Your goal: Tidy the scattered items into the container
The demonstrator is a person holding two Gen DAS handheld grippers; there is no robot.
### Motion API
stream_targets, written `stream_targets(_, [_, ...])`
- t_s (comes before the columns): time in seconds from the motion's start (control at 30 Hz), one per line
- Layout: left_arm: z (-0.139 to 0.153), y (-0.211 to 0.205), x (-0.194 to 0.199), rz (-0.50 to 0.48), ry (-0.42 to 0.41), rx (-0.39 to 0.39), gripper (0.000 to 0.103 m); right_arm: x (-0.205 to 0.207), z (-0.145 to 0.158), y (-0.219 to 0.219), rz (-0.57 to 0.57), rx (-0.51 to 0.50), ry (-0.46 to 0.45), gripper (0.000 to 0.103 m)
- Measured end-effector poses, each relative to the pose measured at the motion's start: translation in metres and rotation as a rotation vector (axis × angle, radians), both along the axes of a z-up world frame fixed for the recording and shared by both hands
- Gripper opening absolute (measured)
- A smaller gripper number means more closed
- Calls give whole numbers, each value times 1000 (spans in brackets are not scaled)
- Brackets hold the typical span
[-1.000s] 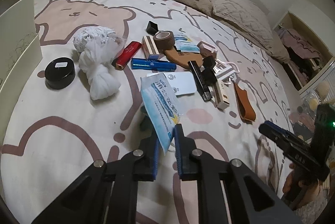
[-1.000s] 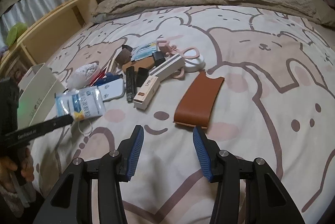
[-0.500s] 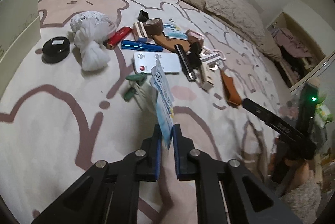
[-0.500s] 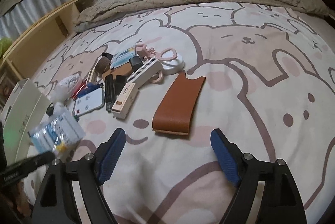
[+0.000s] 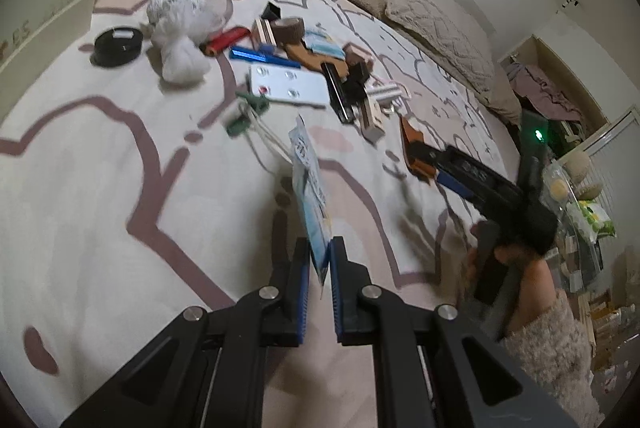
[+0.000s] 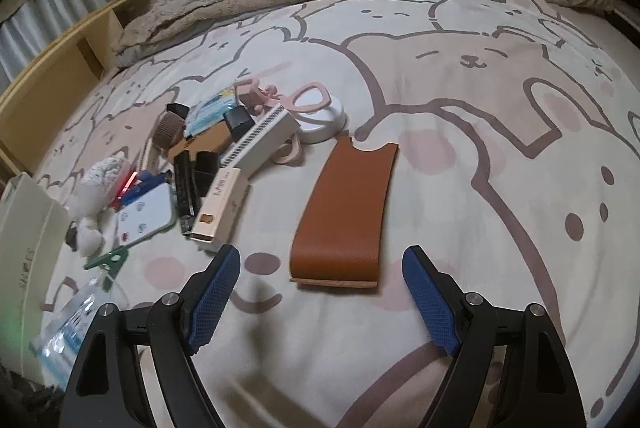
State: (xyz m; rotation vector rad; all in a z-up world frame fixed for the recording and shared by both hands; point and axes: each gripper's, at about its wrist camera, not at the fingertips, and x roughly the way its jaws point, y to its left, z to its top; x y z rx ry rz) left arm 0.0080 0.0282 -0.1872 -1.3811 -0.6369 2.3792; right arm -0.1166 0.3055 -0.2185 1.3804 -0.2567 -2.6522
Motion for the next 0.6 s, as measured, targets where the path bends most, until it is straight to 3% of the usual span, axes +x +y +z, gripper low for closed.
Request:
stream_targets(0.17, [-6,15,6,-35,-13,-24,10,-4,-4,1,3,23,6,83])
stream_targets(0.37, [-4,18,11,-9,29,-157,12,-9,-7,0,21,43,15,83])
stream_targets(0.4, [-3,18,12,1,38,-188,21,-9,-8,-1,25,53,15,83])
stream_targets(0.5, [0,17,14,38,68,-265,60,-9,-8,-8,50,92,14,80])
stream_targets(0.53, [1,17,15,48,79,-287,67,-9,-8,-10,60,102,14,72])
stream_targets(0.6, [3,16,16,54,97,-324,69,-9,-8,-13,78,116,15,64])
